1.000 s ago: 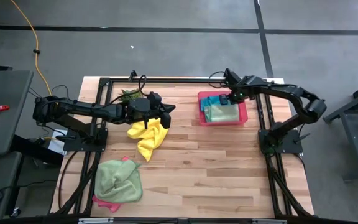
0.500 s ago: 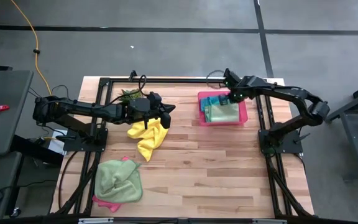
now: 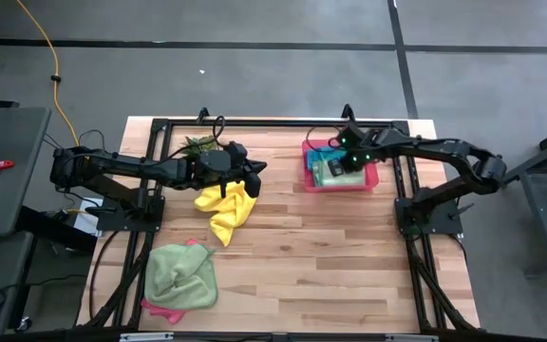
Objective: Fold microfiber towels
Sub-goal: Fold the yellow microfiber cloth
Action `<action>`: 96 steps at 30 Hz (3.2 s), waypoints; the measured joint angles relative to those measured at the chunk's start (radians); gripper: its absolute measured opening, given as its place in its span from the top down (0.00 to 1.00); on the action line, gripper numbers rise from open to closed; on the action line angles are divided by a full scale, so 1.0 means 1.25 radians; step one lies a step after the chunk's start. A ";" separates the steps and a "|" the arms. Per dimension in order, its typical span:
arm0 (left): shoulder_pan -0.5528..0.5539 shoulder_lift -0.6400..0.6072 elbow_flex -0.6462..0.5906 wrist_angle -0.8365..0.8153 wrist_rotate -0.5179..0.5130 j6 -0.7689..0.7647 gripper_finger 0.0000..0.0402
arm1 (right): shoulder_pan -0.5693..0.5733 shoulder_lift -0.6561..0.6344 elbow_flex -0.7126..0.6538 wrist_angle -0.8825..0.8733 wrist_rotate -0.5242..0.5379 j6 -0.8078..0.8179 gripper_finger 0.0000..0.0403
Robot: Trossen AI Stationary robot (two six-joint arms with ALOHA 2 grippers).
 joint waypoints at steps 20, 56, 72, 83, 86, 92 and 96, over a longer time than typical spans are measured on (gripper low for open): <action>0.000 0.000 0.000 0.000 0.000 -0.041 1.00 | -0.050 -0.064 -0.041 0.064 0.135 0.052 1.00; -0.149 -0.241 -0.003 -0.524 0.289 0.069 0.80 | 0.161 -0.444 -0.059 0.153 0.200 0.143 1.00; -0.531 0.131 -0.009 -0.523 -0.004 0.411 0.55 | 0.182 -0.373 -0.060 0.140 0.199 0.155 1.00; -0.503 0.234 -0.009 -0.513 -0.050 0.579 0.56 | 0.182 -0.374 -0.060 0.137 0.198 0.155 1.00; -0.485 0.249 -0.009 -0.518 -0.058 0.581 0.56 | 0.182 -0.374 -0.060 0.133 0.198 0.155 1.00; -0.470 0.263 -0.009 -0.514 -0.054 0.612 0.57 | 0.182 -0.374 -0.060 0.131 0.197 0.155 1.00; -0.470 0.252 -0.011 -0.503 -0.058 0.619 0.57 | 0.182 -0.374 -0.060 0.128 0.199 0.156 1.00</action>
